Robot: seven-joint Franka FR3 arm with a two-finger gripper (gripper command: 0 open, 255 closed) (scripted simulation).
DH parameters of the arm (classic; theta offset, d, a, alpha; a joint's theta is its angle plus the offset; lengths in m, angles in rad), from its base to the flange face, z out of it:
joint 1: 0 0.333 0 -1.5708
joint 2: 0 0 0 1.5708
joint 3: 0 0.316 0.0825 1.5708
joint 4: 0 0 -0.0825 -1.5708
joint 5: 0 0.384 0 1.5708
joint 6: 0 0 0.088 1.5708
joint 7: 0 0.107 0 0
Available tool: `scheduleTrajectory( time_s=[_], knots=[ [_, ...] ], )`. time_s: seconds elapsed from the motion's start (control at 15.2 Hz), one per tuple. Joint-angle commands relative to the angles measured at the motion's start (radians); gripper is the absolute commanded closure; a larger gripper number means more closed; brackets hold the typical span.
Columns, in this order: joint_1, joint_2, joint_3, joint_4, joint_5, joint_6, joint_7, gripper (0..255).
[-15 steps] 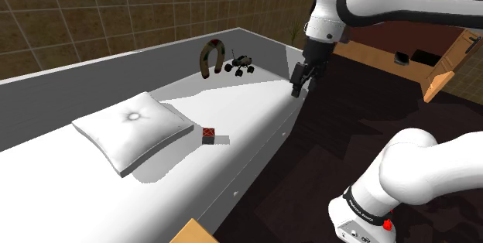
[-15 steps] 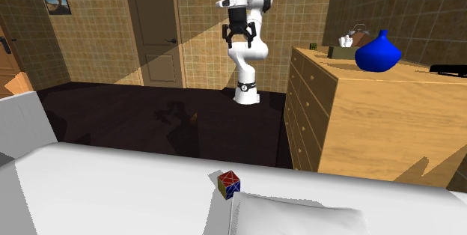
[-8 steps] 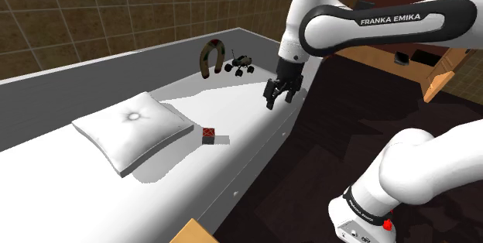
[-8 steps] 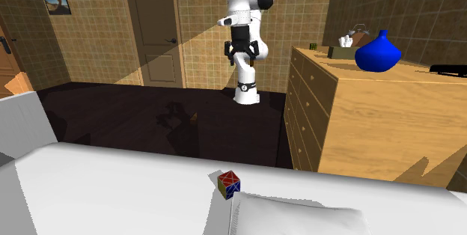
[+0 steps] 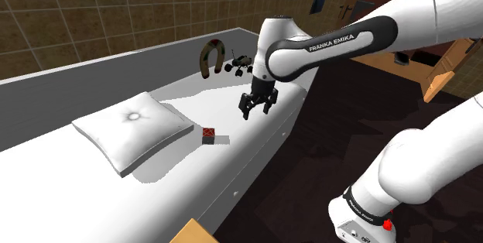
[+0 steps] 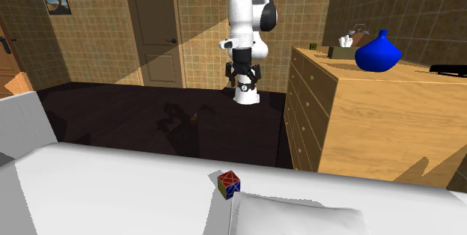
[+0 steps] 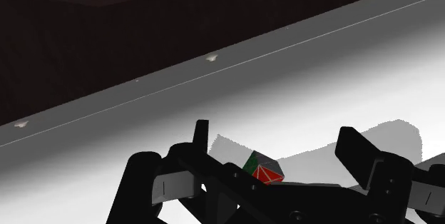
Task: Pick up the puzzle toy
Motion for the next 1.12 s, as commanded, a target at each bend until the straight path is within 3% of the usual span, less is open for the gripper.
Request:
scheduleTrajectory(
  time_s=[0.0,0.53,1.06],
  knots=[
    [-0.006,0.074,0.012,0.017,-0.018,0.064,0.037,0],
    [-0.004,0.397,0.023,0.165,-0.144,0.252,0.214,0],
    [0.053,0.714,-0.041,0.400,-0.258,0.344,0.367,0]
  ],
)
